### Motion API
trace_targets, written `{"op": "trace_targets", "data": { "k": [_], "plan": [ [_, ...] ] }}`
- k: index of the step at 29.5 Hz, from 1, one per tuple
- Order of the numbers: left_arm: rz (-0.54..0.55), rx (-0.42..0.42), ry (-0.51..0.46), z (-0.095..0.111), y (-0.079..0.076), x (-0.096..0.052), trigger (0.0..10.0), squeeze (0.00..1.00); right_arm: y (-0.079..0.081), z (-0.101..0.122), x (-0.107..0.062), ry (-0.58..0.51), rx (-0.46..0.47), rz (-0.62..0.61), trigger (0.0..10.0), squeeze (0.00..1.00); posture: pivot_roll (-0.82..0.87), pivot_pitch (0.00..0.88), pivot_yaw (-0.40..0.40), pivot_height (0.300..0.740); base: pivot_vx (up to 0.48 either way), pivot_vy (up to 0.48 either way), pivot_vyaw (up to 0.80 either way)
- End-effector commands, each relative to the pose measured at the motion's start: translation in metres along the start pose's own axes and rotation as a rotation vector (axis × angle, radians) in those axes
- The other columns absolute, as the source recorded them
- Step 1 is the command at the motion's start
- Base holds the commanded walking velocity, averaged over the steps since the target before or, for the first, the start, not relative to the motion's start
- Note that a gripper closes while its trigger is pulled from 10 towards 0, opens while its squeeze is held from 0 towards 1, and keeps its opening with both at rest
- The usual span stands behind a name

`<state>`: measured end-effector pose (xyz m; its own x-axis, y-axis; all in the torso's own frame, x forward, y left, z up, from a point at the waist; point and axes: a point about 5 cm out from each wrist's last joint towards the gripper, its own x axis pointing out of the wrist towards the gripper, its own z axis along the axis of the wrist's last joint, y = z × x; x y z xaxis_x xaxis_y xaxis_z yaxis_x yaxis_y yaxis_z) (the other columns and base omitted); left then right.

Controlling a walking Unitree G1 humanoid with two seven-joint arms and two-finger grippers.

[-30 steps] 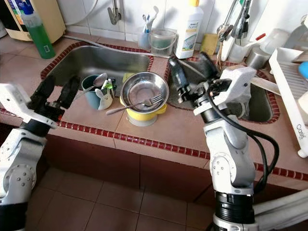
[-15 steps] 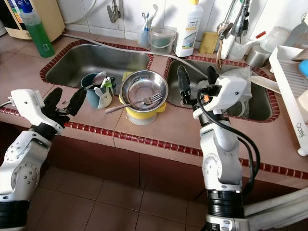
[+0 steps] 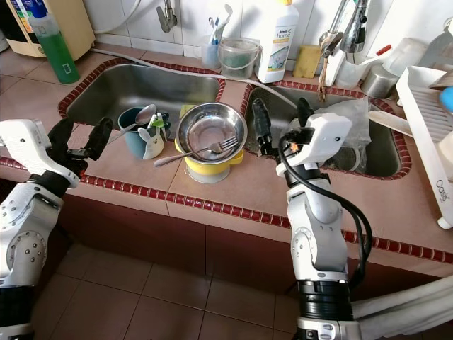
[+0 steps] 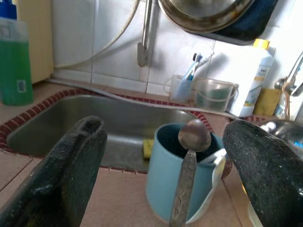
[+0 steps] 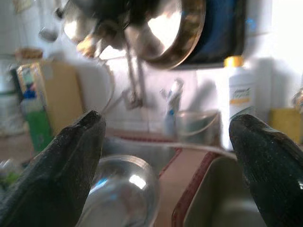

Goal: Kitchen organization

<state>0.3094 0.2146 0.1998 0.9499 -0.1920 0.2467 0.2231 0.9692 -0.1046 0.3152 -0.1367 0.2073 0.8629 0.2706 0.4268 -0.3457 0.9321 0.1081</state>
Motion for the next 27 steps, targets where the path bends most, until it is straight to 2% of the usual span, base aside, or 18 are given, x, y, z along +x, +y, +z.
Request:
{"op": "trace_targets", "data": {
  "k": [1,5,7,9,14,18,27],
  "plan": [
    [-0.026,0.030,-0.003,0.003,-0.002,-0.002,10.0,0.00,0.012,0.001,-0.004,0.026,-0.016,0.076,10.0,0.00,-0.02,0.129,-0.007,0.740,0.000,0.000,0.00],
    [-0.034,0.043,0.000,0.004,-0.001,-0.004,10.0,0.00,0.020,-0.002,-0.013,0.061,-0.038,0.116,10.0,0.00,-0.02,0.128,-0.007,0.740,0.000,0.000,0.00],
    [-0.036,0.050,0.006,0.001,0.000,-0.009,10.0,0.00,0.026,-0.006,-0.023,0.110,-0.054,0.150,10.0,0.00,-0.02,0.130,-0.004,0.740,0.000,0.000,0.00],
    [-0.033,0.062,0.018,-0.002,0.001,-0.012,10.0,0.00,0.026,-0.006,-0.026,0.105,-0.088,0.154,10.0,0.00,-0.02,0.129,-0.005,0.740,0.000,0.000,0.00],
    [-0.037,0.068,0.028,-0.006,0.000,-0.015,10.0,0.00,0.032,-0.006,-0.032,0.135,-0.099,0.199,10.0,0.00,-0.03,0.130,0.000,0.740,0.000,0.000,0.00],
    [-0.042,0.095,0.047,-0.012,-0.003,-0.018,10.0,0.00,0.037,-0.003,-0.035,0.143,-0.054,0.269,10.0,0.00,-0.03,0.133,0.004,0.740,0.000,0.000,0.00],
    [-0.097,0.110,0.078,-0.019,-0.008,-0.014,10.0,0.00,0.046,-0.003,-0.042,0.188,-0.032,0.392,10.0,0.00,-0.04,0.142,0.002,0.740,0.000,0.000,0.00]
  ]
}}
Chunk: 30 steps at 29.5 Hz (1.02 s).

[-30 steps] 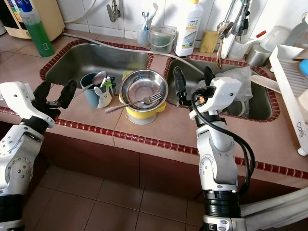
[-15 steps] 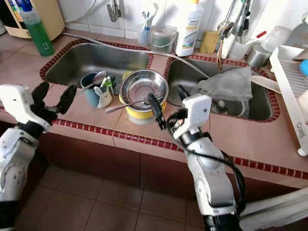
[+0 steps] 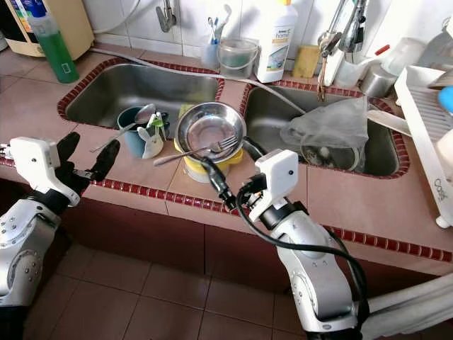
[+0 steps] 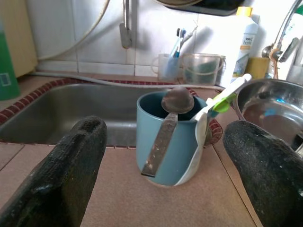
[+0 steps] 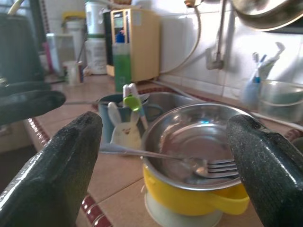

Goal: Kitchen organization

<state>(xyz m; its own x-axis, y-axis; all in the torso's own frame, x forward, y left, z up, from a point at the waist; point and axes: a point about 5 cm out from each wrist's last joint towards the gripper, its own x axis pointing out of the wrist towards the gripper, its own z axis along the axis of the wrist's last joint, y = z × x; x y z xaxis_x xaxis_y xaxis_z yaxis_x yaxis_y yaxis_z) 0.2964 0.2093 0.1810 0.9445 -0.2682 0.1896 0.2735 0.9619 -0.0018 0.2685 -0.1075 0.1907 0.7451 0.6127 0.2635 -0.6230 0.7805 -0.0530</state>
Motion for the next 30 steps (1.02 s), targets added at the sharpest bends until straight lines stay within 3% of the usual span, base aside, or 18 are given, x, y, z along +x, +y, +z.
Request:
{"op": "trace_targets", "data": {
  "k": [1,18,30],
  "plan": [
    [-0.025,0.021,0.015,-0.002,-0.002,0.002,10.0,0.00,0.005,0.002,-0.001,0.002,0.004,0.037,10.0,0.00,-0.04,0.142,0.002,0.740,0.000,0.000,0.00],
    [-0.086,0.050,0.013,-0.008,-0.007,0.024,10.0,0.00,0.021,0.007,-0.010,0.034,0.046,0.142,10.0,0.00,-0.08,0.151,0.011,0.740,0.000,0.000,0.00],
    [-0.093,0.061,-0.008,-0.004,-0.005,0.024,10.0,0.00,0.018,0.009,-0.012,0.045,0.042,0.145,10.0,0.00,-0.07,0.145,0.007,0.740,0.000,0.000,0.00]
  ]
}}
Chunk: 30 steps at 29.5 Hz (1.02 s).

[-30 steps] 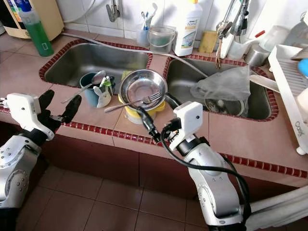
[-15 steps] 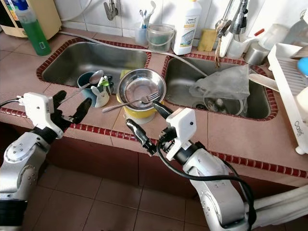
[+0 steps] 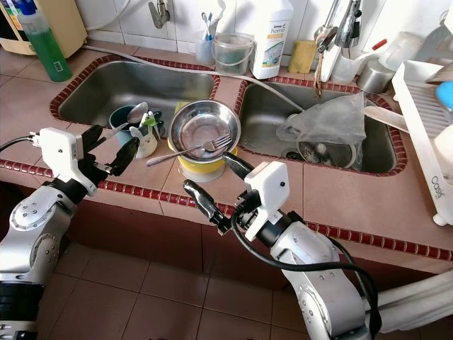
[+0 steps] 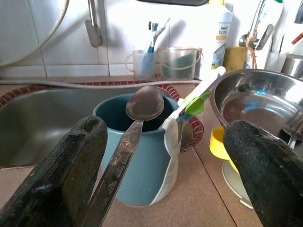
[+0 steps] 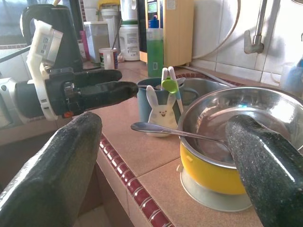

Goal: Kitchen organization

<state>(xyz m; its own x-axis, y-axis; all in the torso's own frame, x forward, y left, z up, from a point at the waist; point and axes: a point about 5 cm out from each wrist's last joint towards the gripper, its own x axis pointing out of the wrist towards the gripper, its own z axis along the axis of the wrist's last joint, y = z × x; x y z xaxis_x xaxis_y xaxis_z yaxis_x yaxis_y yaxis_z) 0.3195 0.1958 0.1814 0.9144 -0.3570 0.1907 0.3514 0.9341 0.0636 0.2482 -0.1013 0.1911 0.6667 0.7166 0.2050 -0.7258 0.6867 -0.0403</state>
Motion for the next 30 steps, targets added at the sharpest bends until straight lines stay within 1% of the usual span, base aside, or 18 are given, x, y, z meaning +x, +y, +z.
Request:
{"op": "trace_targets", "data": {
  "k": [1,10,12,20,30],
  "plan": [
    [0.000,0.016,-0.002,0.0006,0.0019,-0.0019,10.0,0.00,0.0007,0.0039,-0.0008,-0.008,-0.005,0.015,10.0,0.00,-0.07,0.145,0.007,0.740,0.000,0.000,0.00],
    [-0.006,0.023,0.016,-0.0023,0.0013,-0.0058,10.0,0.00,0.0013,0.0043,0.0008,-0.011,0.001,0.023,10.0,0.00,-0.06,0.141,0.005,0.740,0.000,0.000,0.00],
    [-0.003,0.041,0.047,-0.0077,0.0017,-0.0081,10.0,0.00,0.0024,0.0045,0.0015,-0.015,0.007,0.029,10.0,0.00,-0.06,0.142,0.005,0.740,0.000,0.000,0.00],
    [-0.004,0.031,0.024,-0.0026,0.0008,-0.0085,10.0,0.00,0.0047,0.0044,0.0020,-0.012,0.017,0.049,10.0,0.00,-0.06,0.141,0.006,0.740,0.000,0.000,0.00],
    [-0.026,0.041,0.016,0.0005,-0.0033,-0.0081,10.0,0.00,0.0023,0.0045,0.0043,-0.014,0.012,0.050,10.0,0.00,-0.05,0.139,0.009,0.740,0.000,0.000,0.00]
  ]
}}
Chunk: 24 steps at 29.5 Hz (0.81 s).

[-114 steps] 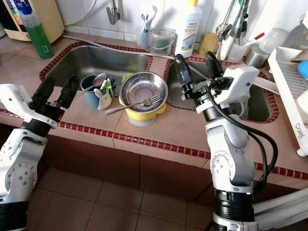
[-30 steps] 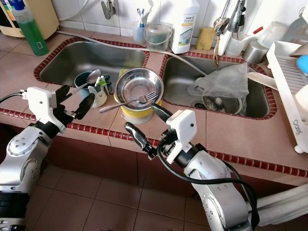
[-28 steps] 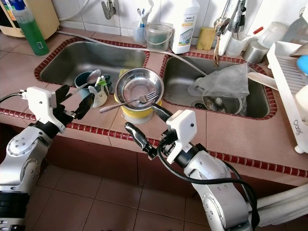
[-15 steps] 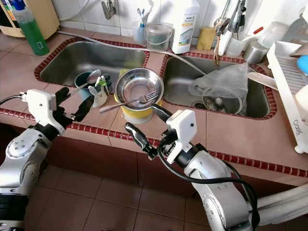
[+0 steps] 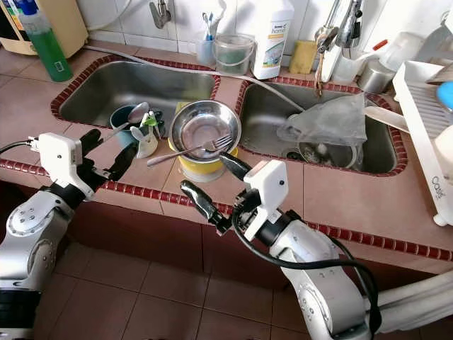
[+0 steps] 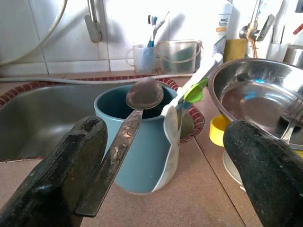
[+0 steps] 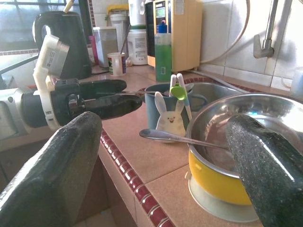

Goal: Kitchen organization

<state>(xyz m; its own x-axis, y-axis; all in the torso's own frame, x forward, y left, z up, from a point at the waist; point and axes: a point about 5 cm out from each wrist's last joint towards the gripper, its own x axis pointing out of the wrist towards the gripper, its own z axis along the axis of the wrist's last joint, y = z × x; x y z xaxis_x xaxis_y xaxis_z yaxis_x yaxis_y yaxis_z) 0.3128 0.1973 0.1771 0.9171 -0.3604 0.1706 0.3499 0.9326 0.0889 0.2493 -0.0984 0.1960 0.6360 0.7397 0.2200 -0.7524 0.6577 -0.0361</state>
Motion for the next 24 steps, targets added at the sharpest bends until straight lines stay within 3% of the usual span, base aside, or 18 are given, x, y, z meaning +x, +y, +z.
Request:
{"op": "trace_targets", "data": {
  "k": [1,9,24],
  "plan": [
    [-0.024,0.016,-0.005,0.0035,-0.0022,-0.0007,10.0,0.00,0.0013,0.0003,0.0006,0.003,-0.001,0.013,10.0,0.00,-0.05,0.139,0.009,0.740,0.000,0.000,0.00],
    [-0.046,0.012,0.011,0.0005,-0.0075,-0.0021,10.0,0.00,-0.0001,0.0010,0.0016,0.000,-0.008,0.014,10.0,0.00,-0.05,0.141,0.015,0.740,0.000,0.000,0.00],
    [-0.004,0.027,0.045,-0.0055,-0.0034,0.0003,10.0,0.00,0.0015,0.0011,0.0018,-0.006,-0.005,0.008,10.0,0.00,-0.05,0.146,0.022,0.740,0.000,0.000,0.00]
  ]
}}
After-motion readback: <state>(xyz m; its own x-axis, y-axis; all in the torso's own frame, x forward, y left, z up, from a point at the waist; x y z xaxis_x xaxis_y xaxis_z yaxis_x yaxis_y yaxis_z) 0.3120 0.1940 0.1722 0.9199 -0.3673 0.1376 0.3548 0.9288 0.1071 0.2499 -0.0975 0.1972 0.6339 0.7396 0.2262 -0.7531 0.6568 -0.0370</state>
